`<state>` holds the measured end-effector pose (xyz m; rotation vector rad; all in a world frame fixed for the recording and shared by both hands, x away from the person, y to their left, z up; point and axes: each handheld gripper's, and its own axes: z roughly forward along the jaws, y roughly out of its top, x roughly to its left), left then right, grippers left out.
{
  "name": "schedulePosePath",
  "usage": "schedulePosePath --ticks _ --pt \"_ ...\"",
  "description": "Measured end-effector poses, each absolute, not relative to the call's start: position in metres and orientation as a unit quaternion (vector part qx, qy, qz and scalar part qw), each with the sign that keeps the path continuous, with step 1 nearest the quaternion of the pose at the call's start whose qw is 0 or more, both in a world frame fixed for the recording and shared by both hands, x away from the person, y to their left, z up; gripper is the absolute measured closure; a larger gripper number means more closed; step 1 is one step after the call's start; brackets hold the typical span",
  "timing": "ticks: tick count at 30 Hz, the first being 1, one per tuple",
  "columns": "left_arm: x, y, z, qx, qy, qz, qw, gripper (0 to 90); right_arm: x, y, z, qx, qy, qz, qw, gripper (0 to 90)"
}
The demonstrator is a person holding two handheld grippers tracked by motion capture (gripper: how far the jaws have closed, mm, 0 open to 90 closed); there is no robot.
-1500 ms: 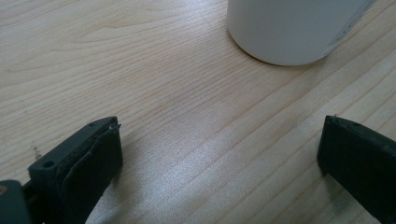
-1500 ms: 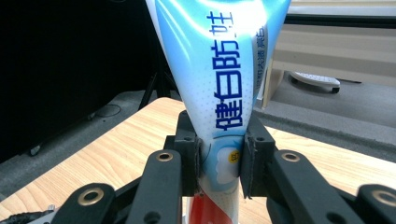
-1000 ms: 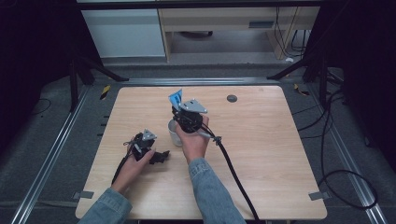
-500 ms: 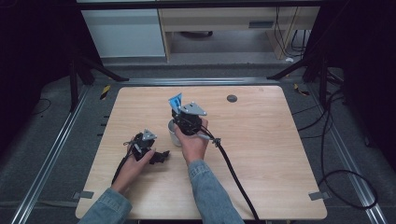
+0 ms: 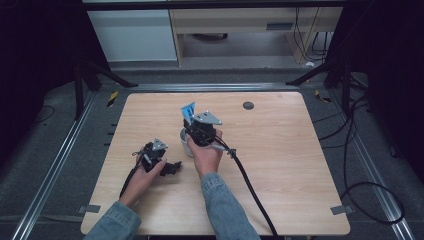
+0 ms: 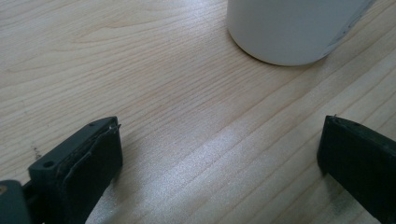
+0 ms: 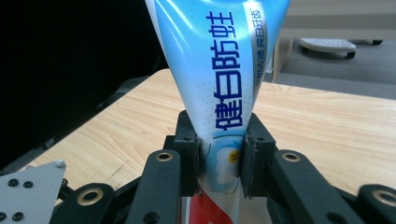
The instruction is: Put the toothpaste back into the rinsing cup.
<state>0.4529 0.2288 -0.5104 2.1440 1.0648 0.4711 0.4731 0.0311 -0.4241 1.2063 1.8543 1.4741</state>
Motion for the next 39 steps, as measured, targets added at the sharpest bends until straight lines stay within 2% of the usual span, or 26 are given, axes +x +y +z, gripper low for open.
schedulePosePath --ticks 30,39 --pt "0.453 0.229 -0.51 0.826 0.409 0.18 0.342 0.0 0.482 0.017 -0.428 0.461 0.678 0.527 0.224 68.9" --pt "0.453 0.229 -0.51 0.827 0.409 0.18 0.342 0.0 0.482 0.015 -0.427 0.461 0.682 0.518 0.232 62.2"
